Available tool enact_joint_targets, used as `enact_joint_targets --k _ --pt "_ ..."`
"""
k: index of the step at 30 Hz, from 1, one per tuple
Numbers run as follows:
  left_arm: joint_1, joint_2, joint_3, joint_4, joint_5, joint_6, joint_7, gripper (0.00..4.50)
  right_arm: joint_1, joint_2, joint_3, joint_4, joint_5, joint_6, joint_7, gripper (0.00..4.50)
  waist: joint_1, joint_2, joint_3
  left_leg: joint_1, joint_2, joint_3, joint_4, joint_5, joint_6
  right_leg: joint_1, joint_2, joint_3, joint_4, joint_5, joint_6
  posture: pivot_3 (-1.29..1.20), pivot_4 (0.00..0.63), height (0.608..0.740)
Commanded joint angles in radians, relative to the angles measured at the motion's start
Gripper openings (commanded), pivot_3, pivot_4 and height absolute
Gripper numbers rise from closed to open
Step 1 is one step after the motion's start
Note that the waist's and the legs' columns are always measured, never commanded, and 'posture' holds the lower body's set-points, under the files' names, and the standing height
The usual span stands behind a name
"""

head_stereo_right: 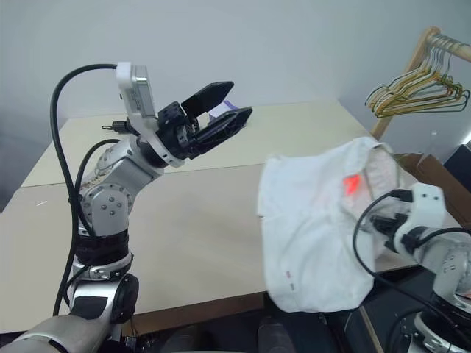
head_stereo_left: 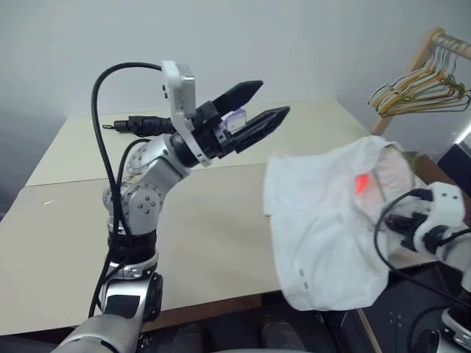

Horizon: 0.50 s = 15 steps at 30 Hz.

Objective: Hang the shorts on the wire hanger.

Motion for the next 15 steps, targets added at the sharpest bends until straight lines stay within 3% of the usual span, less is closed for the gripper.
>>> enact_joint_targets --k 1,5,9,15 --pt "-0.020 0.007 0.006 -0.029 -0.032 -0.001 0.015 4.47 -0.122 -0.060 -0.082 0.070 -0.033 0.008 -0.066 0.00 -0.020 0.003 -0.001 0.002 0.000 0.000 0.000 0.000 0.000 0.003 0.000 0.000 -0.001 0.000 0.000 -0.22 0.000 0.740" --pt "-0.040 0.048 0.010 -0.013 -0.034 -0.009 -0.013 4.47 -0.269 -0.118 -0.105 0.206 -0.093 0.008 -0.140 0.00 -0.051 0.006 -0.003 0.009 0.000 0.000 0.000 0.000 0.000 0.011 0.000 0.001 -0.005 -0.006 0.006 -0.22 0.000 0.740" --pt "-0.058 0.072 0.013 0.013 -0.033 -0.025 -0.033 4.47 -0.398 -0.176 -0.106 0.340 -0.131 0.000 -0.160 0.00 -0.070 0.007 -0.004 0.010 0.000 0.000 -0.001 0.000 0.001 0.012 0.000 0.001 -0.005 -0.009 0.002 -0.22 0.000 0.740" --pt "-0.056 0.083 0.004 0.017 -0.022 -0.042 -0.048 4.47 -0.570 -0.210 -0.160 0.612 -0.183 -0.158 -0.240 0.00 -0.088 0.007 -0.004 0.011 -0.001 0.000 -0.002 -0.001 0.001 0.012 0.000 0.006 -0.006 -0.005 0.009 -0.21 0.000 0.740"
